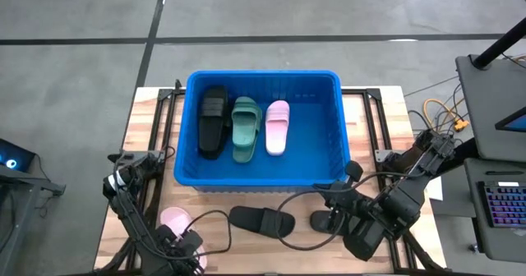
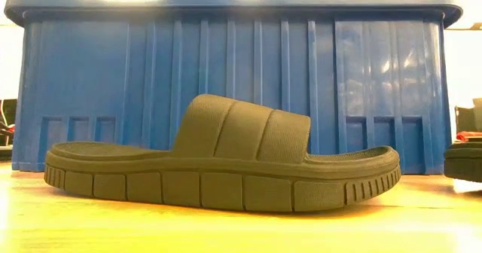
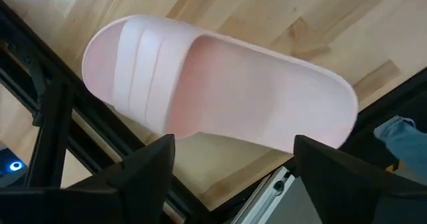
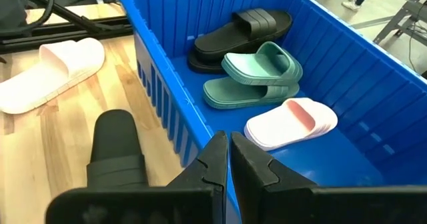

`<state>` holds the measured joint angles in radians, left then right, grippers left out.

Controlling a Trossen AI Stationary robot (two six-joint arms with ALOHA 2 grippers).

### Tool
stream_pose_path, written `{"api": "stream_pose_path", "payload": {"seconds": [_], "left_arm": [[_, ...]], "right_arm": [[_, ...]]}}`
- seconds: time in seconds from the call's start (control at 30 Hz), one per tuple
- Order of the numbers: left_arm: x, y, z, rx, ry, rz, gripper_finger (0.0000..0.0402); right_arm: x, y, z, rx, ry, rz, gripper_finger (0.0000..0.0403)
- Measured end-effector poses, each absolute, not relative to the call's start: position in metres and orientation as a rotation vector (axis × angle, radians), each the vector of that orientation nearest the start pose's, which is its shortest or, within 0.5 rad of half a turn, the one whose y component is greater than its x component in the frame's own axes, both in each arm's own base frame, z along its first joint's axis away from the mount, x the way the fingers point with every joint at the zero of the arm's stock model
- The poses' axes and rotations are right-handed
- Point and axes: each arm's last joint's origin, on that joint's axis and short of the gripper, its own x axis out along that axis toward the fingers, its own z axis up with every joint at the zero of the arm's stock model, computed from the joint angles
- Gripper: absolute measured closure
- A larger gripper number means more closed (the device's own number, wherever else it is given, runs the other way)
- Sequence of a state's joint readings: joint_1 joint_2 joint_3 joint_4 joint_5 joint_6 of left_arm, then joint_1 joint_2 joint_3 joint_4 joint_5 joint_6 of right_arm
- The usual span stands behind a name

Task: Pick and place slides into bin
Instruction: Put the pink slipper into the blue bin

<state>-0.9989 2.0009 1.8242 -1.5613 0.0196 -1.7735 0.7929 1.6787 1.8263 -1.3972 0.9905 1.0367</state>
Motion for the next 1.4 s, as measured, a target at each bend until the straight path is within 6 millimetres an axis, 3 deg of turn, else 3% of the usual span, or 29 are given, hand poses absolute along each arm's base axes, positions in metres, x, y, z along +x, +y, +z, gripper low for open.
{"api": "stream_pose_path", "payload": {"seconds": [0.37,0.8,1.07,1.23,1.4], "left_arm": [[0.189,-0.307,0.229,-0.465,1.723,0.889,0.0102],[0.182,-0.294,0.198,-0.418,1.702,0.941,0.0102],[0.18,-0.291,0.192,-0.372,1.717,0.931,0.0104],[0.18,-0.29,0.193,-0.351,1.713,0.927,0.0134],[0.18,-0.29,0.193,-0.351,1.707,0.924,0.0199]], "right_arm": [[0.234,0.204,0.382,0.027,0.591,-0.492,0.0394],[0.235,0.205,0.382,0.03,0.611,-0.475,0.0394],[0.235,0.204,0.382,0.033,0.61,-0.478,0.0394],[0.237,0.202,0.382,0.039,0.609,-0.488,0.0394],[0.239,0.202,0.383,0.055,0.599,-0.485,0.0394]]}}
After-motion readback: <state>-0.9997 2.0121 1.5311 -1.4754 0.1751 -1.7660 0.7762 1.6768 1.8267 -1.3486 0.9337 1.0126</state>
